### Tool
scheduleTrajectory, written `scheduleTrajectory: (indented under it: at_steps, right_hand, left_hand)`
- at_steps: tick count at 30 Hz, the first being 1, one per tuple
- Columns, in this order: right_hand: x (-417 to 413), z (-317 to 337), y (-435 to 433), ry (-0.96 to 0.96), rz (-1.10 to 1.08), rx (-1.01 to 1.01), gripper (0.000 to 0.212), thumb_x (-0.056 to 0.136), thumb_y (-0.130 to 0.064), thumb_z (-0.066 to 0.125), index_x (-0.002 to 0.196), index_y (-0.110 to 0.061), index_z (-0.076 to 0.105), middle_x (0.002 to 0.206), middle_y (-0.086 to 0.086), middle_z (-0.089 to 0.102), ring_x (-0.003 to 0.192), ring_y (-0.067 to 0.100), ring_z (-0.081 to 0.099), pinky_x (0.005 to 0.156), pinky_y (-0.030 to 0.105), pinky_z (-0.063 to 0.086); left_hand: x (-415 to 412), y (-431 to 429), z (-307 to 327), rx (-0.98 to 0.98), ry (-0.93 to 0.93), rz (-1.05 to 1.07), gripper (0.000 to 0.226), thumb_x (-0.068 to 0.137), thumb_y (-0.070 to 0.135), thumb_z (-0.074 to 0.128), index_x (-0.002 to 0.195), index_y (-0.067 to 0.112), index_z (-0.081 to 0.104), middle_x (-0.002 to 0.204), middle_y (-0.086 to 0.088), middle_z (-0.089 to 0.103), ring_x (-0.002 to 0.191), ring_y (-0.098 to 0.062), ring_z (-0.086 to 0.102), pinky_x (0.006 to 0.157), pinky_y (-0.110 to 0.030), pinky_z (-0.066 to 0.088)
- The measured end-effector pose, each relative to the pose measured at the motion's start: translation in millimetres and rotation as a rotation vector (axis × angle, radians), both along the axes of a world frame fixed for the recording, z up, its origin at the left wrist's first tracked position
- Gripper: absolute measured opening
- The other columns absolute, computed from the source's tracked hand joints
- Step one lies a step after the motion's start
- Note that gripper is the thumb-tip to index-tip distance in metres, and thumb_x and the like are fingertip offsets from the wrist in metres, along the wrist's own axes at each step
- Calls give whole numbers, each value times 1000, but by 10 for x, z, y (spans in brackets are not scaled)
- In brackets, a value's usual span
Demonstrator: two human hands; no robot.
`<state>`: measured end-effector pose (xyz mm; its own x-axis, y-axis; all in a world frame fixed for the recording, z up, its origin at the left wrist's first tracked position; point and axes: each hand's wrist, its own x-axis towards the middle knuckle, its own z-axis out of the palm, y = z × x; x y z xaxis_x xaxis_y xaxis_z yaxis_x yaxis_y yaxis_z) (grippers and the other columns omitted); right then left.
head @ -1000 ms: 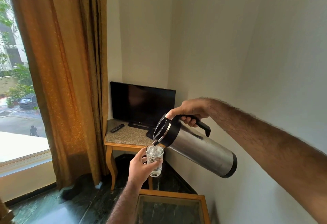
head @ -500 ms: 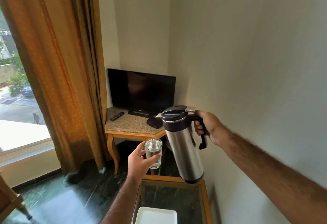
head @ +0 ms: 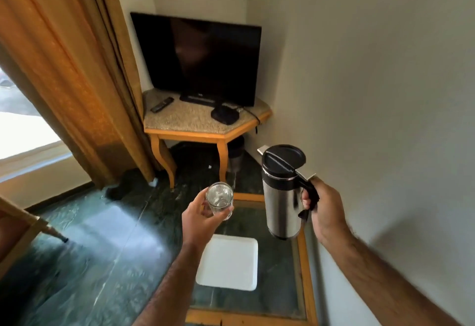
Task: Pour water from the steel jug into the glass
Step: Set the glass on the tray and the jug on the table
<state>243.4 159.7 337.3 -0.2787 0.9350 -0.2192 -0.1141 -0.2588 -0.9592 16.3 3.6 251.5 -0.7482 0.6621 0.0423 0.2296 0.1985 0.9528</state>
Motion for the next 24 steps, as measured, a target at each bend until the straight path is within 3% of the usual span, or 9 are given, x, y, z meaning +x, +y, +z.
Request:
scheduleTrajectory:
  at_steps: [4,9,12,16,18,21,24]
  right_hand:
    - [70,-526,-35,64,-67,-53,29,76,-46,71,58,-23,74,52,-3,59,46,9,48,48,20,45]
    - [158,-1183,-103,100,-120,-98,31,84,-35,66,57,-21,72,52,-2,59,49,12,48,51,22,44]
    - [196,-1573,-112,92,-146,-116,36,89,-30,61,55,-20,70,51,-2,58,51,14,47,54,23,45]
    - [263,-2139,-142,84,-198,-132,37,85,-30,59,49,-20,64,48,-2,55,53,16,45,55,24,43]
    - [284,-2411,-145,81,-228,-144,41,88,-31,56,48,-21,62,48,-3,55,55,18,45,56,25,44]
    - [341,-2841,-152,69,-270,-159,46,92,-31,49,49,-22,63,51,-3,56,60,20,47,64,30,45]
    - [385,-3234,-147,79,-296,-159,47,94,-28,47,51,-23,65,53,-4,56,63,21,48,68,31,44]
  left_hand:
    - [23,6,-486,-61,-26,-3,63,65,37,99,120,43,70,106,17,78,94,-2,76,78,-25,66]
    - [70,-25,-1179,-142,-68,14,66,66,35,99,125,37,70,106,26,77,96,-4,76,84,-25,64]
    - [109,-22,-1623,-174,-103,22,66,67,30,99,127,30,70,107,16,79,96,-8,76,88,-26,63]
    - [205,-46,-2239,-215,-141,25,69,66,23,100,128,25,70,116,1,78,104,-16,77,80,-16,60]
    - [227,-49,-2523,-235,-171,22,66,66,19,100,123,34,71,115,7,79,105,-14,77,80,-16,60]
    - [230,-46,-2915,-278,-197,13,68,64,24,100,111,61,68,108,31,76,101,6,74,77,-10,58]
    - [207,-23,-3304,-288,-209,11,67,62,29,99,111,62,67,109,34,74,101,10,73,79,-9,57]
